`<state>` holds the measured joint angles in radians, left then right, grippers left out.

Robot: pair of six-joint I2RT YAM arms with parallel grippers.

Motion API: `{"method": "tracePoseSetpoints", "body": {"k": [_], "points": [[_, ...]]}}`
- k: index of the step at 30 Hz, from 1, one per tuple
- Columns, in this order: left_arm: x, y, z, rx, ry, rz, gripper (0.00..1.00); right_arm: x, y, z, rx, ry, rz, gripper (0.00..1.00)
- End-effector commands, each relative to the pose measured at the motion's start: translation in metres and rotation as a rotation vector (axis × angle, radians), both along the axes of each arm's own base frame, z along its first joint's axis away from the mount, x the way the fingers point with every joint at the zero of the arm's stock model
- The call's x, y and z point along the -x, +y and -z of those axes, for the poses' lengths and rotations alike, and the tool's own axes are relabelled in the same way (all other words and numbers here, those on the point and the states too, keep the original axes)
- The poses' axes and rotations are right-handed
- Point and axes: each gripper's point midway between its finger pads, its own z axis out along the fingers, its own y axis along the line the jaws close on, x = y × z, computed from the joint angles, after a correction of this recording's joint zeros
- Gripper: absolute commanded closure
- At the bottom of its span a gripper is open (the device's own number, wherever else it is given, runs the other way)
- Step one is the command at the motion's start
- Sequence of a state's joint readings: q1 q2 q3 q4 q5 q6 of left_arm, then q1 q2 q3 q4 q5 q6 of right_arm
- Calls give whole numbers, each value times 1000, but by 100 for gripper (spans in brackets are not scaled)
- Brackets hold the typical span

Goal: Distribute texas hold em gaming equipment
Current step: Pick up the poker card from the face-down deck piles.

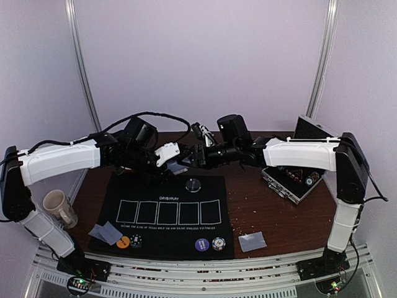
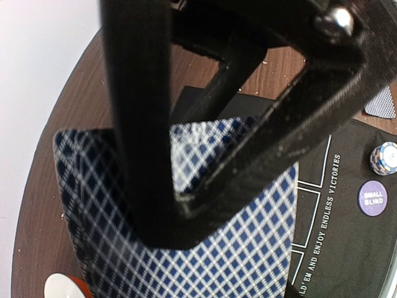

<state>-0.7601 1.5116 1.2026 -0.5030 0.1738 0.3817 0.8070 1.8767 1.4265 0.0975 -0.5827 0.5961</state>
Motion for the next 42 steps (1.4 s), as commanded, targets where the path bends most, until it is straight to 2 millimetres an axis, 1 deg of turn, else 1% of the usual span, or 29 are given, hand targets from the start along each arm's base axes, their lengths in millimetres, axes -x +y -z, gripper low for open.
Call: {"method": "tracePoseSetpoints", "body": {"k": [1, 9, 12, 20, 28, 42], "points": [[-3, -2, -22, 51, -55, 4, 53, -5, -16, -1, 53, -24, 52, 53], [-3, -1, -19, 44, -54, 1, 53, -2, -19, -13, 76, -52, 34, 54], [-4, -1, -18, 41, -53, 1, 53, -1, -21, -15, 91, -58, 31, 55], [-5, -1, -16, 36, -51, -2, 53, 2, -24, -20, 96, -63, 29, 67], [-6, -1, -14, 30, -50, -6, 53, 4, -25, -30, 87, -67, 21, 79], [-5, 0, -12, 25, -49, -6, 53, 6, -33, -34, 123, -73, 33, 95]]}}
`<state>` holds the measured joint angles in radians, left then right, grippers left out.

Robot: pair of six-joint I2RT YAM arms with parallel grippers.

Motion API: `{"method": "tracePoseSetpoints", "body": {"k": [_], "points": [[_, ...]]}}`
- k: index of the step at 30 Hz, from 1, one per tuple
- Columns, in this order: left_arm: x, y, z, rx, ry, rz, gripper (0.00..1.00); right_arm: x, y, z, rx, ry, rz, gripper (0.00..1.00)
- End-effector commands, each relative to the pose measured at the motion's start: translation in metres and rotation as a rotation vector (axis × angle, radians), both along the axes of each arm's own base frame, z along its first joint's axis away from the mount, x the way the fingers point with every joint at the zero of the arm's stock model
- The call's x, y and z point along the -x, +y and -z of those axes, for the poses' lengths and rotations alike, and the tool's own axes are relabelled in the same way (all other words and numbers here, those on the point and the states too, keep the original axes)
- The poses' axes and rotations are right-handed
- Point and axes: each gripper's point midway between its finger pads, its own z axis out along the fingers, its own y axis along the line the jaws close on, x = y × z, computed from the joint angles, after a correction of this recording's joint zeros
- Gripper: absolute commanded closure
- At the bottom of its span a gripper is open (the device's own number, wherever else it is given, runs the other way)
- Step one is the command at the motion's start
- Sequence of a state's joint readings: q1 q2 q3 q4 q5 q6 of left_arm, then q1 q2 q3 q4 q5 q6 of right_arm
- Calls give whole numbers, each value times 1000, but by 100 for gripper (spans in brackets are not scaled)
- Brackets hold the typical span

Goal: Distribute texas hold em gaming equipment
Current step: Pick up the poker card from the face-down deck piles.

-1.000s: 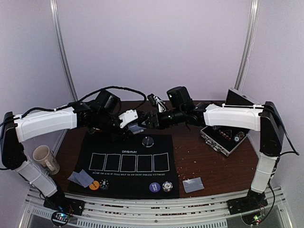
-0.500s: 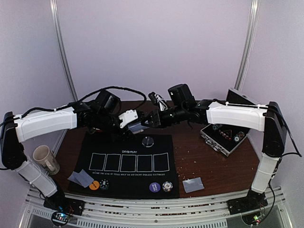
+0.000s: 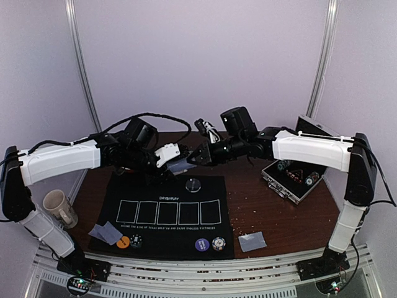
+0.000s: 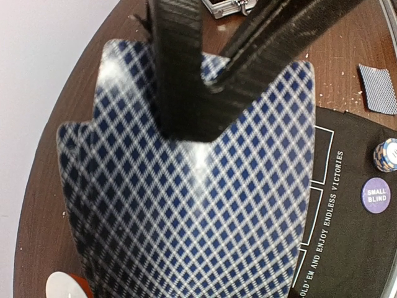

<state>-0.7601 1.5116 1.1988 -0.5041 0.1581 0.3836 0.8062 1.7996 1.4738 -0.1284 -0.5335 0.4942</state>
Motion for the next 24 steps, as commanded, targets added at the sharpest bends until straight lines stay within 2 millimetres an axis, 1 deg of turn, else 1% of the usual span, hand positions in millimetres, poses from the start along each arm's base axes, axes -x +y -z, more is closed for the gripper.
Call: {"method": "tracePoseSetpoints", "body": {"k": [1, 4, 14, 16, 24], "points": [[-4, -2, -14, 38, -42, 3, 53, -3, -11, -20, 14, -38, 30, 96], [-4, -2, -13, 36, -43, 4, 53, -2, -12, -17, 24, -30, 27, 100], [-4, -3, -12, 37, -37, 6, 53, 0, -18, -21, 49, -44, 30, 98], [-4, -3, -12, 37, -38, 5, 53, 0, -19, -23, 53, -47, 26, 100], [-5, -2, -13, 33, -44, -6, 53, 8, -20, -40, 23, -60, 1, 100]]}}
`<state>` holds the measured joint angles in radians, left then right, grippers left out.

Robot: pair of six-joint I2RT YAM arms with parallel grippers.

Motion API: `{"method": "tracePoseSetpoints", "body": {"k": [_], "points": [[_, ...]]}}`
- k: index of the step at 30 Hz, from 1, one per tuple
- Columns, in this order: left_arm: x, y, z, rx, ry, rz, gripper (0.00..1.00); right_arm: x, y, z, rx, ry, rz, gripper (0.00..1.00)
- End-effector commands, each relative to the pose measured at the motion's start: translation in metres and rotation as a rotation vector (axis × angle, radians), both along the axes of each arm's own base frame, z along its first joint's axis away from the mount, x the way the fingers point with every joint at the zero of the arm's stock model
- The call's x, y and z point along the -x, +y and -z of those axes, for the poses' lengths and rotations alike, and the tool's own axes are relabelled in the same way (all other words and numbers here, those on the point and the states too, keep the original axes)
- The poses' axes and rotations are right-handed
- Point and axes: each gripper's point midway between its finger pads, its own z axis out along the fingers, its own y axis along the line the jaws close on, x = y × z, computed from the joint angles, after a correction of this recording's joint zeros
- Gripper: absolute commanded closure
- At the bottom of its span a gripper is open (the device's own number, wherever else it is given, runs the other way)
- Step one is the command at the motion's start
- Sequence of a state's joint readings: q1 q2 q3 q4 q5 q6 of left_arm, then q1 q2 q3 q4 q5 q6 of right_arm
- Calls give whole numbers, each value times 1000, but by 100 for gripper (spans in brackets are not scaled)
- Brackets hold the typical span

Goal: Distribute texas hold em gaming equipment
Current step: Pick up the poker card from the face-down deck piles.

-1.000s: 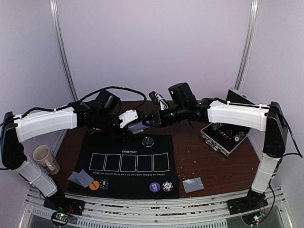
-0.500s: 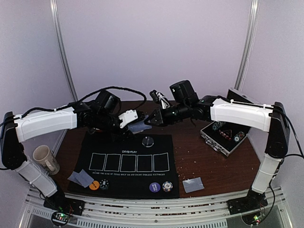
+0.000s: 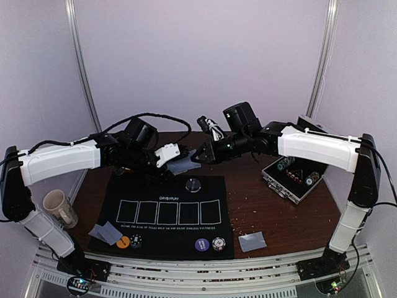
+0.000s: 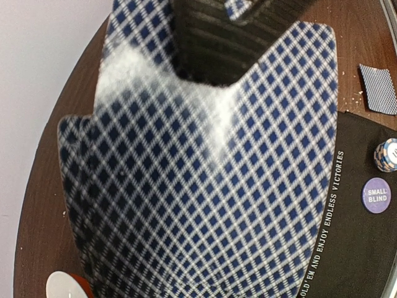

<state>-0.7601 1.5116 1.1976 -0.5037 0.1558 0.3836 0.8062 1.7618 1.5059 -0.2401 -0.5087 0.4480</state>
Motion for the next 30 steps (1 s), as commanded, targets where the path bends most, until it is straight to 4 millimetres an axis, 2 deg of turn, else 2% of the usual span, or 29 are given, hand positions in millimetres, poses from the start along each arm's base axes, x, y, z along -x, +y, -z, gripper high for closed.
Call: {"method": "tracePoseSetpoints", "body": {"k": [1, 7, 12, 18, 21, 23, 26, 28, 30], "points": [[-5, -2, -13, 33, -42, -4, 53, 3, -9, -32, -33, -42, -3, 100], [-6, -2, -11, 32, -38, -10, 53, 9, -11, -48, -97, -33, -26, 100], [-8, -1, -12, 35, -38, -17, 53, 6, -22, -57, -124, -21, -16, 100], [-9, 0, -11, 35, -31, -24, 53, 7, -53, -83, -196, 0, 29, 100], [-10, 1, -10, 34, -29, -31, 53, 10, -81, -80, -164, 41, 91, 100], [-10, 1, -10, 35, -29, -35, 53, 10, -108, -62, -85, 89, 168, 100], [-11, 2, -12, 38, -30, -38, 53, 24, -150, -17, 65, 189, 266, 100], [-11, 1, -11, 38, -27, -37, 52, 44, -170, 23, 174, 287, 289, 100], [-11, 1, -11, 38, -24, -37, 53, 73, -182, 61, 251, 415, 270, 100]]}}
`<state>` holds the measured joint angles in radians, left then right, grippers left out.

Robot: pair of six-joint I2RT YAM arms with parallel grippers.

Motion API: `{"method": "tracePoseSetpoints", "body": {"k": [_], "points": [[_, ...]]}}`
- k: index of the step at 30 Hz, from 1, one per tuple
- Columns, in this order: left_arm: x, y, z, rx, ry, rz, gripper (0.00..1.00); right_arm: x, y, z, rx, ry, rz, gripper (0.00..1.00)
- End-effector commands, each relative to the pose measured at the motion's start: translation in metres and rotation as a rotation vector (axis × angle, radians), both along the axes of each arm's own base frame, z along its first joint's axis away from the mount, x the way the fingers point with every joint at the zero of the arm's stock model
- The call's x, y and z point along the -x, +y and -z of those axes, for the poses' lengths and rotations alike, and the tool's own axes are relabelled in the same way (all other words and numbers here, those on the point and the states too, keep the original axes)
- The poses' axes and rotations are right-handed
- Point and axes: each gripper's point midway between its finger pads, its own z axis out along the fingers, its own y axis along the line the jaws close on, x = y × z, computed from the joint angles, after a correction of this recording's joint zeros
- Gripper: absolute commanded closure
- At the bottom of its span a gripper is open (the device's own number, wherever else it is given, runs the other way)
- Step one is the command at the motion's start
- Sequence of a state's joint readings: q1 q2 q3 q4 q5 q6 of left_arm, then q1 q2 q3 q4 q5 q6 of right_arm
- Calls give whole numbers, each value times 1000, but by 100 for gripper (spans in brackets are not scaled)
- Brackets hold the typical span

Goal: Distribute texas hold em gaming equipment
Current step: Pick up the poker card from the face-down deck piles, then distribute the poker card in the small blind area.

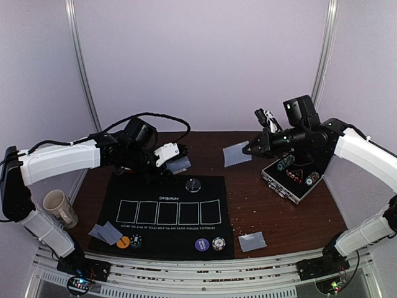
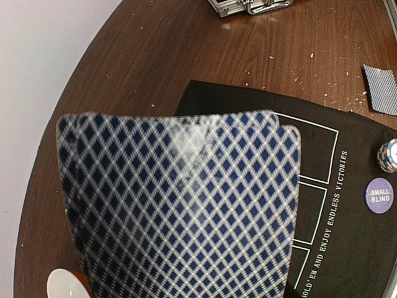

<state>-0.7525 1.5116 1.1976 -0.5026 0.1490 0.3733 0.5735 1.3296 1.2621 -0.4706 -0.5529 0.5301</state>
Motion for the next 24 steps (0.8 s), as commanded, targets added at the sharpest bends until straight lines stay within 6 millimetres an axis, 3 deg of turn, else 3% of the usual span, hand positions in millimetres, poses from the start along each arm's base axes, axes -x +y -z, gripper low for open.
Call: {"method": "tracePoseSetpoints", "body": {"k": [1, 10, 19, 24], "points": [[-8, -3, -11, 38, -25, -16, 53, 63, -41, 110, 231, 370, 12, 100], [-7, -4, -9, 40, -11, -12, 53, 118, -32, 168, 36, 559, -3, 100], [-6, -4, -8, 40, -5, -10, 53, 133, -40, 208, 83, 606, 2, 100], [-5, -4, -8, 41, -5, -8, 53, 140, -45, 217, 97, 620, -7, 100]]}}
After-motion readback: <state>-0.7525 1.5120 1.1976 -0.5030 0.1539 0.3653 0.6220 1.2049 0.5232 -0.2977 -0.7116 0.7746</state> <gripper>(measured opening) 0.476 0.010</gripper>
